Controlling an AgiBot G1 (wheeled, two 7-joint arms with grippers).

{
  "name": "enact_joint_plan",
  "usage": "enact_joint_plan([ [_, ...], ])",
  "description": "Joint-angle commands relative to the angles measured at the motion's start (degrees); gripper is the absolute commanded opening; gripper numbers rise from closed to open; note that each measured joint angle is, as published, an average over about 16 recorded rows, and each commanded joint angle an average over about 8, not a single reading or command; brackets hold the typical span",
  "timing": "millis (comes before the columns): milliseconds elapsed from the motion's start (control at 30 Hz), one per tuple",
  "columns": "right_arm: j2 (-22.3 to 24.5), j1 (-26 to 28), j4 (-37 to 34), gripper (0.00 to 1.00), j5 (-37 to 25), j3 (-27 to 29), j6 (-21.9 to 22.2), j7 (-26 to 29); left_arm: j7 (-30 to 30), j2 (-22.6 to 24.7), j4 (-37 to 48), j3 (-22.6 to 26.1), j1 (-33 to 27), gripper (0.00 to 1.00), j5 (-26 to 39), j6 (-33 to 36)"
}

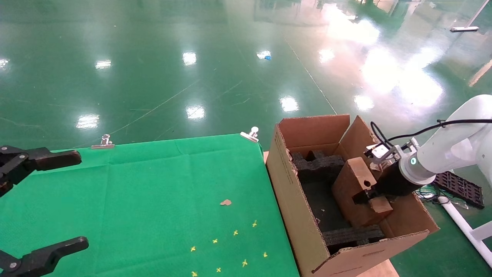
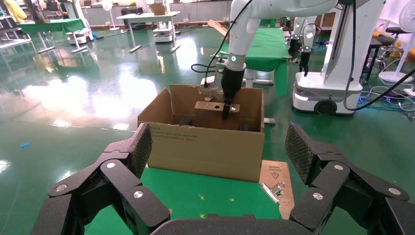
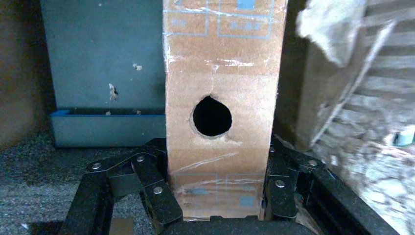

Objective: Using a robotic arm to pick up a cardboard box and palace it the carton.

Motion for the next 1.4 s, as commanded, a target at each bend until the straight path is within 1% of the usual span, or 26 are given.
enact_joint_plan([
  [33,-0.1,0.3,-0.2,1.00,0.0,0.0,-0.2,-0.3,0.0,0.0,0.0,0.0,0.0,1.00,0.0,0.0],
  [433,-0.7,0.7,-1.3,1.00,-0.6,-0.4,-1.1,0.2,0.0,0.0,0.0,0.0,0.0,1.00,0.0,0.0],
  [967,-0.8,1.5,-1.3,1.00,-0.4,-0.3,-1.5,-0.7,0.0,0.0,0.0,0.1,0.0,1.00,-0.1,0.0],
  [1167,-0.6,3.9,-1.1,1.00,-0.4,-0.2,-1.8,-2.1,0.1,0.0,0.0,0.1,0.0,1.00,-0.1,0.0],
  [1400,-0.1,8.7,-1.0,1.00,-0.4,-0.2,-2.7,-3.9,0.1,-0.1,0.0,0.1,0.0,1.00,-0.1,-0.1],
])
